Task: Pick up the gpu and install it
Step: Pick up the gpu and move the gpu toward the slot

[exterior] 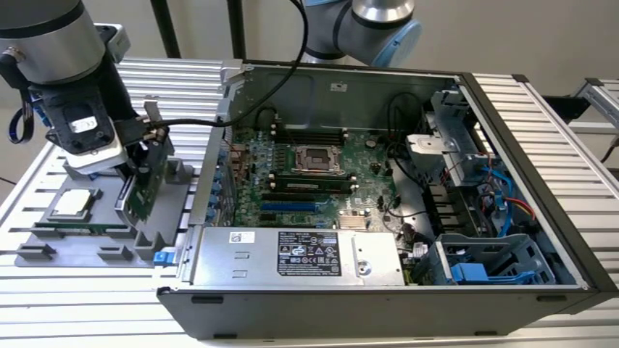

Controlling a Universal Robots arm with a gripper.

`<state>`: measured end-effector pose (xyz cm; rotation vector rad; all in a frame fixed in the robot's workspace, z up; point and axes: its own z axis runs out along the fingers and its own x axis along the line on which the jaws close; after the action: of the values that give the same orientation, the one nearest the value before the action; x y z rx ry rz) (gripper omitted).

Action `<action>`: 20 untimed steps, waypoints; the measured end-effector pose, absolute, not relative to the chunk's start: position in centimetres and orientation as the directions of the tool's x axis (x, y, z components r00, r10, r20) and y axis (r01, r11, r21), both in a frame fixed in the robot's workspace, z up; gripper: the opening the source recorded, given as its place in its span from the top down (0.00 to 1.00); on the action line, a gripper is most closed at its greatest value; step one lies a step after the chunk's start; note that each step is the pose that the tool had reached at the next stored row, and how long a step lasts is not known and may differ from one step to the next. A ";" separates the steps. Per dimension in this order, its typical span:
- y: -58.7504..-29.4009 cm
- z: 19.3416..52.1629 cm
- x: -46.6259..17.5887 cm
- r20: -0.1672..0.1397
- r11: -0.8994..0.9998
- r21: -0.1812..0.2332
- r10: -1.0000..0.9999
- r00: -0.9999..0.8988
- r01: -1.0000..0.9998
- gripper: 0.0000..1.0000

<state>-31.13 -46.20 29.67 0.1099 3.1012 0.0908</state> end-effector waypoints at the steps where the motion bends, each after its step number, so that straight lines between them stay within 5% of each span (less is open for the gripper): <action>1: -46.2 29.7 -31.1 -0.035 0.996 0.060 0.072 -0.997 0.070 1.00; 20: -46.2 30.6 -31.1 -0.035 0.996 0.060 0.072 -0.997 0.070 1.00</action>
<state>-31.13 -46.20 30.61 0.1099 3.1012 0.0907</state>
